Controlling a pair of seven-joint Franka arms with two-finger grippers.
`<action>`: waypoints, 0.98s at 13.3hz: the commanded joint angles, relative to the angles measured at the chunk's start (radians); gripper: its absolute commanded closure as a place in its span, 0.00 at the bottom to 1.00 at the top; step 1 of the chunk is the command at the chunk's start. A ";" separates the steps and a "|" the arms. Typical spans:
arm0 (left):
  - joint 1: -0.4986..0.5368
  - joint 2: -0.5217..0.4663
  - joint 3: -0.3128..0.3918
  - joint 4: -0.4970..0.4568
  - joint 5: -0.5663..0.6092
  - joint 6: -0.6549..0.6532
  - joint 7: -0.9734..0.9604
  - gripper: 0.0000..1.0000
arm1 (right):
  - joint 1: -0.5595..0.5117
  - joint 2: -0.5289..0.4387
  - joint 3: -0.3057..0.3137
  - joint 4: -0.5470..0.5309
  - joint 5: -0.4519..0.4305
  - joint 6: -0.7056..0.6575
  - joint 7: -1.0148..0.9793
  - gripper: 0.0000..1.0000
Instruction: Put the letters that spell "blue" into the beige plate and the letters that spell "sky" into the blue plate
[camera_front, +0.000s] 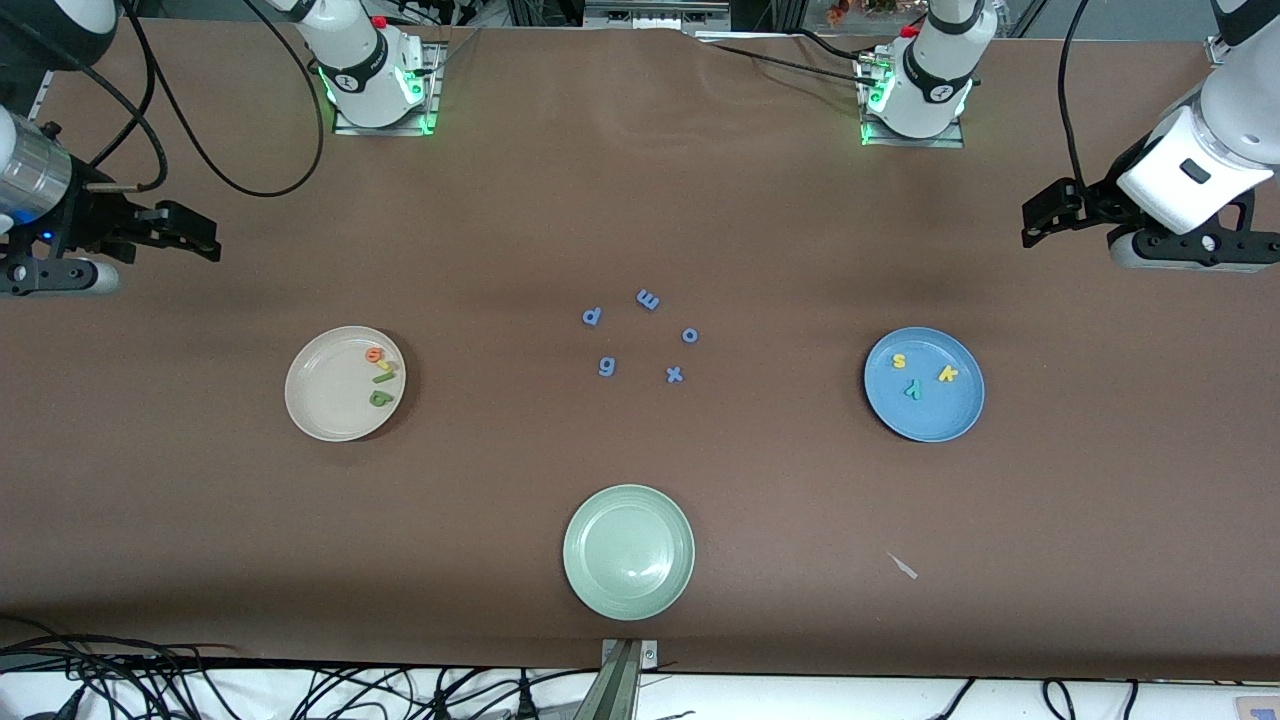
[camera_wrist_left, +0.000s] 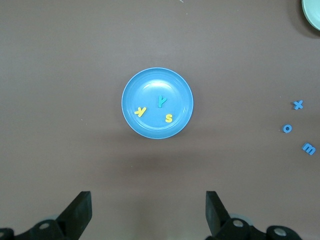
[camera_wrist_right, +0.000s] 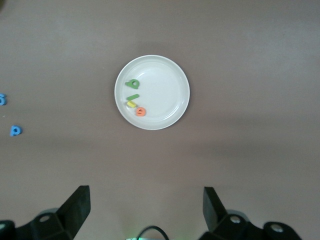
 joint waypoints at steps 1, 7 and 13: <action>-0.002 0.010 -0.003 0.024 0.021 -0.012 0.015 0.00 | 0.012 0.025 -0.015 0.063 0.021 -0.052 -0.020 0.00; -0.003 0.010 -0.003 0.024 0.021 -0.012 0.015 0.00 | 0.007 0.028 -0.020 0.083 0.004 -0.058 -0.024 0.00; -0.003 0.010 -0.003 0.025 0.021 -0.012 0.015 0.00 | 0.004 0.024 -0.044 0.106 0.002 -0.067 -0.054 0.00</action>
